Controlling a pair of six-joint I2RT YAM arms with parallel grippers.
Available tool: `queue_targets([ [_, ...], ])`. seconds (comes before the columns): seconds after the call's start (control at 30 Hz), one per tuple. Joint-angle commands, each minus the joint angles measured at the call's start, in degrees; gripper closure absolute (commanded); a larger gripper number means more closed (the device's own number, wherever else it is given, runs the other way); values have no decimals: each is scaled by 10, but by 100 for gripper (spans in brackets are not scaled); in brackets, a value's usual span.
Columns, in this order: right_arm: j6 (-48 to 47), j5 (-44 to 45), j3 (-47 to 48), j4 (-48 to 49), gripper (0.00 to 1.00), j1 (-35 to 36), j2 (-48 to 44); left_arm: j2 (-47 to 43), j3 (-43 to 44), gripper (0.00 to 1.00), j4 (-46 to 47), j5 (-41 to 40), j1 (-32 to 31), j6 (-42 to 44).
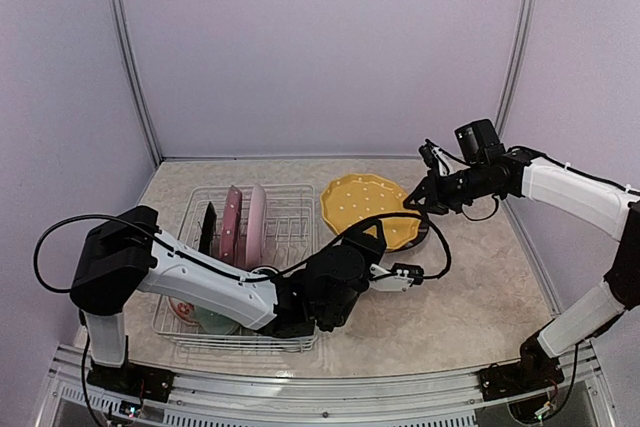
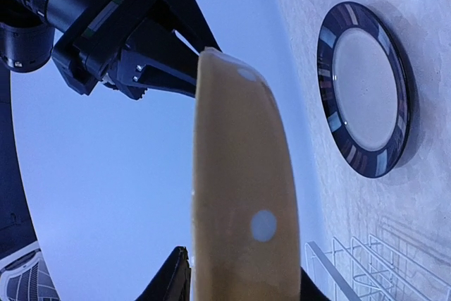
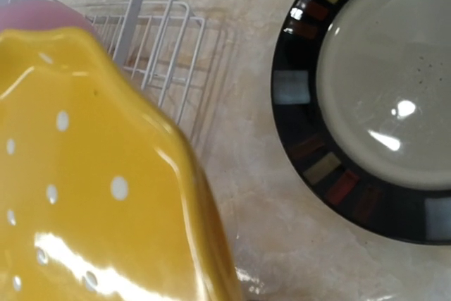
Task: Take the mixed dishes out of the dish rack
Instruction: Pass from the left arm to the right
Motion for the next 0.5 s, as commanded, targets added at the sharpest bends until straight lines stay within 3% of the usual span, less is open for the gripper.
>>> queue_targets([
  [0.0,-10,15,4,6,100,1,-21,-21,11,56,84,-16,10,-3],
  [0.33,26,-10,-8,51,100,-26,-32,-30,-11,5,72,-17,4,-17],
  [0.47,40,-25,-17,73,100,-46,-34,-42,-15,1,24,-15,0,-53],
])
